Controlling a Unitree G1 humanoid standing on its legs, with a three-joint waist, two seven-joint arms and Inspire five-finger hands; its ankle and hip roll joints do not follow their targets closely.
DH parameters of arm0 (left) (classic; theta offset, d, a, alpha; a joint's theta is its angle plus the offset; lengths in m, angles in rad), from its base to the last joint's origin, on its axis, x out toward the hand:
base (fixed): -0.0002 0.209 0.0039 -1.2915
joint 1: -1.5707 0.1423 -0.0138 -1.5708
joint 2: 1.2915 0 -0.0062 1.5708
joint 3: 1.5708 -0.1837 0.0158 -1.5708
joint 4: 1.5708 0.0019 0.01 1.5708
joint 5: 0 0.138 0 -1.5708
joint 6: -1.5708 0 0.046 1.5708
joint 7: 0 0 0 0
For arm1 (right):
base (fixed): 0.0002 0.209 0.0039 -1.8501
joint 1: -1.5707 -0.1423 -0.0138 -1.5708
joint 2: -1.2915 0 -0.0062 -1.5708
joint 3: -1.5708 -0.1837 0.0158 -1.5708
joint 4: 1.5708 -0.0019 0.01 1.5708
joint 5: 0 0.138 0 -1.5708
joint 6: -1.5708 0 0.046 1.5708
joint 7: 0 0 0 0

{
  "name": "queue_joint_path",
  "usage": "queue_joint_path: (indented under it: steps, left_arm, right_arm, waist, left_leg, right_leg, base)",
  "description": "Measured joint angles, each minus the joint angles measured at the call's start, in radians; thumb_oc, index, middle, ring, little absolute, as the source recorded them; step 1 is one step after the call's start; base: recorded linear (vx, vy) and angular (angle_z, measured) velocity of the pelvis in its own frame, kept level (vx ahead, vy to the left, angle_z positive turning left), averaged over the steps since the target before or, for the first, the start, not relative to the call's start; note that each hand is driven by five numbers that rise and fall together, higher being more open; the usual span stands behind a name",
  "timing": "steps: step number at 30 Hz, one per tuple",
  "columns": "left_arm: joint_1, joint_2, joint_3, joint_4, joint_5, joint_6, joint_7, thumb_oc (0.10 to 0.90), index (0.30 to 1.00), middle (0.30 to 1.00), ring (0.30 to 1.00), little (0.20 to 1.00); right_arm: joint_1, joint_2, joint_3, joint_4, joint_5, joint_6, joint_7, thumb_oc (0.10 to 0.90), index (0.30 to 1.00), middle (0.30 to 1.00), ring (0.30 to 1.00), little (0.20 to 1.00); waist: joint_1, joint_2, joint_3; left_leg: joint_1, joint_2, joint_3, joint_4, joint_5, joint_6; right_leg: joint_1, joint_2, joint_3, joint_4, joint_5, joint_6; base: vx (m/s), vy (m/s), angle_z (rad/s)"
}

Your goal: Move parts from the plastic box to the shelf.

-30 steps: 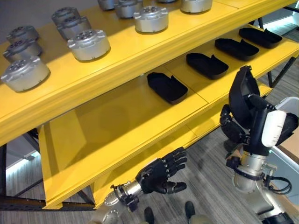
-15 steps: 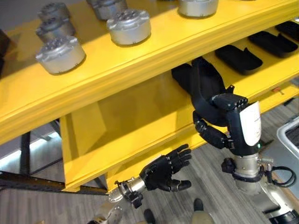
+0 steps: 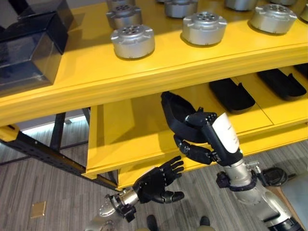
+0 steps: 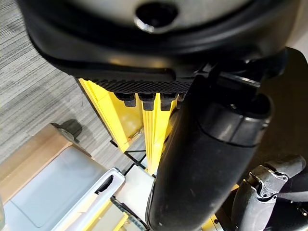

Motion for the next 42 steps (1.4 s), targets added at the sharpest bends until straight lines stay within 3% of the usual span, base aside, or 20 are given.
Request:
queue_joint_path:
  steps: [3, 7, 9, 12, 14, 15, 16, 17, 19, 20, 21, 22, 24, 27, 29, 31, 35, 38, 42]
  left_arm:
    - [0.002, 0.001, 0.001, -0.012, 0.0, 0.0, 0.0, 0.9, 1.0, 1.0, 1.0, 1.0]
    - [0.007, 0.002, 0.008, -0.028, -0.001, 0.003, -0.002, 0.9, 1.0, 1.0, 1.0, 1.0]
    - [-0.006, 0.021, 0.009, -0.024, -0.006, 0.011, -0.018, 0.9, 1.0, 1.0, 1.0, 1.0]
    - [-0.007, 0.042, 0.012, -0.01, -0.039, 0.009, -0.033, 0.9, 1.0, 1.0, 1.0, 1.0]
    - [-0.03, 0.056, 0.013, 0.031, -0.037, 0.008, -0.074, 0.9, 1.0, 1.0, 1.0, 1.0]
    - [-0.049, 0.06, -0.001, 0.067, -0.037, 0.009, -0.087, 0.9, 1.0, 1.0, 1.0, 1.0]
    - [-0.05, 0.067, -0.007, 0.07, -0.037, 0.01, -0.087, 0.9, 1.0, 1.0, 1.0, 1.0]
    - [-0.056, 0.083, -0.01, 0.073, -0.036, 0.012, -0.087, 0.9, 1.0, 1.0, 1.0, 1.0]
    - [-0.064, 0.116, -0.013, 0.064, -0.038, 0.015, -0.089, 0.9, 1.0, 1.0, 1.0, 1.0]
    - [-0.075, 0.139, -0.012, 0.057, -0.04, 0.015, -0.094, 0.9, 1.0, 1.0, 1.0, 1.0]
    - [-0.082, 0.153, -0.004, 0.048, -0.04, 0.016, -0.094, 0.9, 1.0, 1.0, 1.0, 1.0]
    - [-0.085, 0.154, 0.018, 0.047, -0.04, 0.016, -0.09, 0.9, 1.0, 1.0, 1.0, 1.0]
    - [-0.08, 0.143, 0.02, 0.047, -0.041, 0.017, -0.083, 0.9, 1.0, 1.0, 1.0, 1.0]
    - [-0.064, 0.132, 0.025, 0.043, -0.04, 0.016, -0.078, 0.9, 1.0, 1.0, 1.0, 1.0]
    - [-0.037, 0.11, 0.037, 0.033, -0.04, 0.016, -0.06, 0.9, 1.0, 1.0, 1.0, 1.0]
    - [-0.018, 0.087, 0.038, 0.03, -0.039, 0.017, -0.042, 0.9, 1.0, 1.0, 1.0, 1.0]
    - [-0.019, 0.047, 0.037, 0.038, -0.037, 0.022, -0.019, 0.9, 1.0, 1.0, 1.0, 1.0]
    - [-0.036, 0.027, 0.038, 0.053, -0.037, 0.035, -0.013, 0.9, 1.0, 1.0, 1.0, 1.0]
    - [-0.031, 0.034, 0.058, 0.053, -0.036, 0.037, -0.013, 0.9, 1.0, 1.0, 1.0, 1.0]
  right_arm:
    - [-0.011, -0.005, 0.03, 0.0, 0.031, 0.019, 0.045, 0.4, 0.3, 0.3, 0.3, 0.3]
    - [-0.068, -0.027, 0.103, 0.014, 0.027, 0.03, 0.111, 0.4, 0.3, 0.3, 0.3, 0.3]
    - [-0.208, -0.071, 0.194, 0.158, -0.03, 0.044, 0.147, 0.4, 0.3, 0.3, 0.3, 0.3]
    - [-0.224, -0.088, 0.218, 0.223, -0.068, 0.046, 0.165, 0.4, 0.3, 0.3, 0.3, 0.3]
    - [-0.214, -0.116, 0.237, 0.271, -0.123, 0.041, 0.173, 0.4, 0.3, 0.3, 0.3, 0.3]
    - [-0.214, -0.123, 0.247, 0.306, -0.15, 0.043, 0.161, 0.4, 0.3, 0.3, 0.3, 0.3]
    - [-0.215, -0.118, 0.259, 0.32, -0.16, 0.042, 0.142, 0.4, 0.3, 0.3, 0.3, 0.3]
    - [-0.214, -0.095, 0.267, 0.362, -0.181, 0.031, 0.104, 0.4, 0.3, 0.3, 0.3, 0.3]
    - [-0.218, -0.091, 0.274, 0.365, -0.198, 0.034, 0.087, 0.4, 0.3, 0.3, 0.3, 0.3]
    - [-0.227, -0.088, 0.276, 0.357, -0.206, 0.038, 0.085, 0.4, 0.3, 0.3, 0.3, 0.3]
    - [-0.246, -0.078, 0.285, 0.353, -0.207, 0.049, 0.086, 0.4, 0.3, 0.3, 0.3, 0.3]
    - [-0.275, -0.067, 0.3, 0.353, -0.206, 0.065, 0.086, 0.4, 0.3, 0.3, 0.3, 0.3]
    - [-0.281, -0.063, 0.302, 0.354, -0.206, 0.071, 0.097, 0.4, 0.3, 0.3, 0.3, 0.3]
    - [-0.287, -0.062, 0.303, 0.36, -0.206, 0.061, 0.113, 0.4, 0.3, 0.3, 0.3, 0.3]
    - [-0.303, -0.062, 0.306, 0.37, -0.205, 0.061, 0.132, 0.4, 0.3, 0.3, 0.3, 0.3]
    - [-0.306, -0.066, 0.316, 0.381, -0.205, 0.062, 0.133, 0.4, 0.3, 0.3, 0.3, 0.3]
    - [-0.32, -0.078, 0.329, 0.407, -0.204, 0.082, 0.128, 0.4, 0.3, 0.3, 0.3, 0.3]
    - [-0.337, -0.077, 0.333, 0.427, -0.204, 0.088, 0.125, 0.4, 0.3, 0.3, 0.3, 0.3]
    - [-0.334, -0.035, 0.336, 0.473, -0.205, 0.096, 0.085, 0.4, 0.3, 0.3, 0.3, 0.3]
  waist:
    - [0.018, -0.008, -0.009]
    - [0.045, -0.042, -0.03]
    - [0.084, -0.055, -0.043]
    - [0.111, -0.054, -0.044]
    - [0.098, -0.046, -0.042]
    - [0.089, -0.031, -0.036]
    - [0.085, -0.03, -0.033]
    - [0.063, -0.028, -0.018]
    - [0.057, -0.023, -0.012]
    - [0.057, -0.03, -0.012]
    - [0.059, -0.042, -0.009]
    - [0.059, -0.051, 0.006]
    - [0.075, -0.043, 0.011]
    - [0.085, -0.051, 0.006]
    - [0.088, -0.046, 0.005]
    - [0.081, -0.027, 0.004]
    - [0.073, -0.013, 0.001]
    - [0.073, -0.01, 0.001]
    - [0.072, -0.003, 0.001]
  left_leg:
    - [-0.014, 0.011, -0.01, -0.004, -0.001, 0.003]
    - [-0.025, 0.014, -0.036, -0.004, 0.011, -0.01]
    - [-0.029, 0.014, -0.058, -0.004, 0.01, -0.004]
    - [-0.033, 0.007, -0.073, 0.0, 0.01, 0.004]
    - [-0.072, 0.0, -0.108, 0.044, -0.005, 0.034]
    - [-0.08, 0.0, -0.115, 0.079, -0.014, 0.053]
    - [-0.07, -0.003, -0.141, 0.082, -0.015, 0.054]
    - [-0.057, -0.007, -0.179, 0.073, -0.008, 0.063]
    - [-0.066, -0.006, -0.227, 0.047, 0.009, 0.048]
    - [-0.076, -0.007, -0.235, 0.029, 0.016, 0.041]
    - [-0.086, -0.008, -0.202, 0.021, 0.021, 0.047]
    - [-0.08, -0.011, -0.176, 0.022, 0.023, 0.047]
    - [-0.063, -0.011, -0.16, 0.014, 0.024, 0.047]
    - [-0.04, -0.01, -0.161, -0.003, 0.022, 0.03]
    - [-0.035, 0.01, -0.157, 0.0, 0.02, 0.007]
    - [-0.015, 0.05, -0.154, 0.0, 0.013, -0.011]
    - [0.011, 0.1, -0.134, 0.001, 0.017, -0.021]
    - [0.01, 0.112, -0.135, 0.001, 0.018, -0.023]
    - [0.013, 0.119, -0.132, 0.0, 0.008, -0.059]
  right_leg:
    - [0.002, 0.012, -0.009, -0.011, 0.004, -0.002]
    - [0.012, 0.022, -0.037, -0.015, 0.006, -0.004]
    - [0.023, 0.021, -0.061, -0.013, 0.005, -0.005]
    - [0.022, 0.011, -0.076, 0.012, -0.004, -0.013]
    - [-0.018, -0.009, -0.079, 0.143, -0.02, -0.019]
    - [-0.098, -0.036, -0.03, 0.339, -0.026, -0.023]
    - [-0.149, -0.051, 0.001, 0.45, -0.03, -0.026]
    - [-0.221, -0.024, 0.114, 0.589, -0.09, -0.026]
    - [-0.229, 0.044, 0.184, 0.432, -0.15, -0.022]
    - [-0.22, 0.066, 0.19, 0.283, -0.138, -0.022]
    - [-0.222, 0.069, 0.184, 0.174, -0.106, -0.016]
    - [-0.226, 0.061, 0.184, 0.115, -0.062, -0.014]
    - [-0.219, 0.059, 0.186, 0.102, -0.032, -0.026]
    - [-0.175, 0.063, 0.158, 0.093, -0.026, -0.035]
    - [-0.147, 0.084, 0.155, 0.033, 0.057, -0.036]
    - [-0.101, 0.127, 0.144, -0.027, 0.09, -0.059]
    - [-0.082, 0.178, 0.142, -0.026, 0.075, -0.089]
    - [-0.08, 0.189, 0.133, -0.026, 0.07, -0.098]
    - [-0.074, 0.194, 0.132, -0.027, 0.063, -0.104]
  base:
    - [0.01, 0.011, 0.11]
    - [0.04, 0.054, 0.17]
    - [0.02, 0.188, 0.34]
    - [-0.01, 0.142, 0.3]
    - [-0.01, 0.074, 0.87]
    - [0.0, -0.037, 0.73]
    - [0.02, -0.255, 0.85]
    - [0.04, -0.304, 0.77]
    - [0.05, -0.314, 0.75]
    - [0.08, -0.252, 0.57]
    - [0.13, -0.254, 0.57]
    - [0.16, -0.296, 0.43]
    - [0.11, -0.193, 0.22]
    - [0.09, -0.125, 0.11]
    - [0.07, -0.07, -0.13]
    - [0.06, -0.07, -0.17]
    - [0.04, -0.049, -0.15]
    - [0.02, -0.017, 0.06]
    - [0.01, -0.009, 0.06]
